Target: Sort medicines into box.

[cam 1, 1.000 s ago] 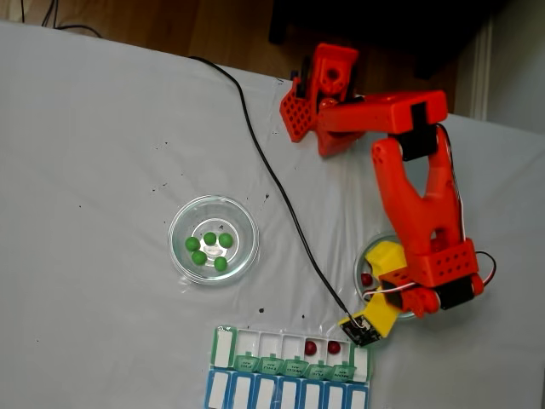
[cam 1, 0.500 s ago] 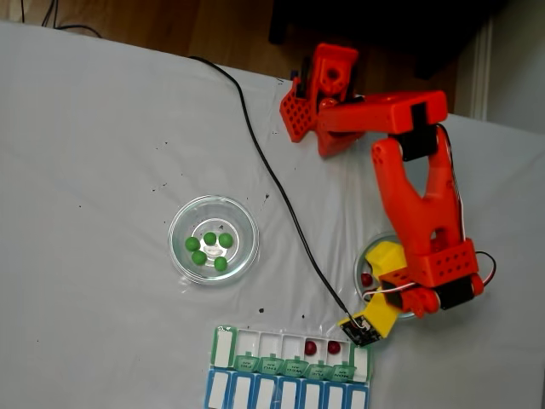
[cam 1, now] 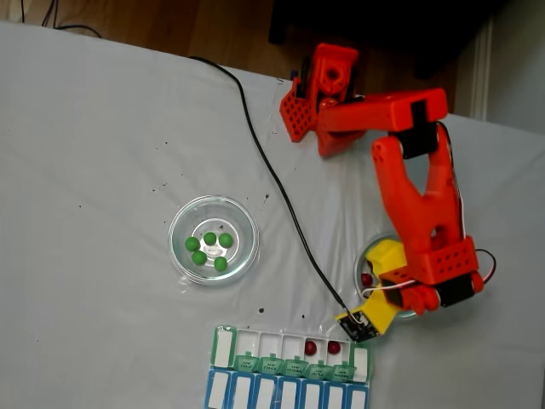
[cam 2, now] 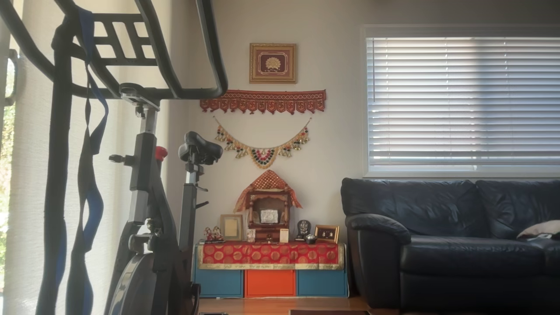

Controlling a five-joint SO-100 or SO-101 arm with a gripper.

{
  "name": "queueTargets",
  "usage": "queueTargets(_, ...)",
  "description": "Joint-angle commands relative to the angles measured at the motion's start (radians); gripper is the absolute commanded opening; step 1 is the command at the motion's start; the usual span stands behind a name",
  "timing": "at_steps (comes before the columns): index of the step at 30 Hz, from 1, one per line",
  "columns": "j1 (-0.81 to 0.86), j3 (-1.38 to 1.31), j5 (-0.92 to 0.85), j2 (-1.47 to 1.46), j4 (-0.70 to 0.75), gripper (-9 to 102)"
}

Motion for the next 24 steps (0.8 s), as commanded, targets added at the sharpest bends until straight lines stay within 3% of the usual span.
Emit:
queueTargets(1,-0.018,0.040,0.064,0.178,-0.087,1)
queueTargets(18,0.038,0.117,0.233,0.514,-0.160,1)
queueTargets(24,0.109,0.146,0.256,0.621,-0.245,1)
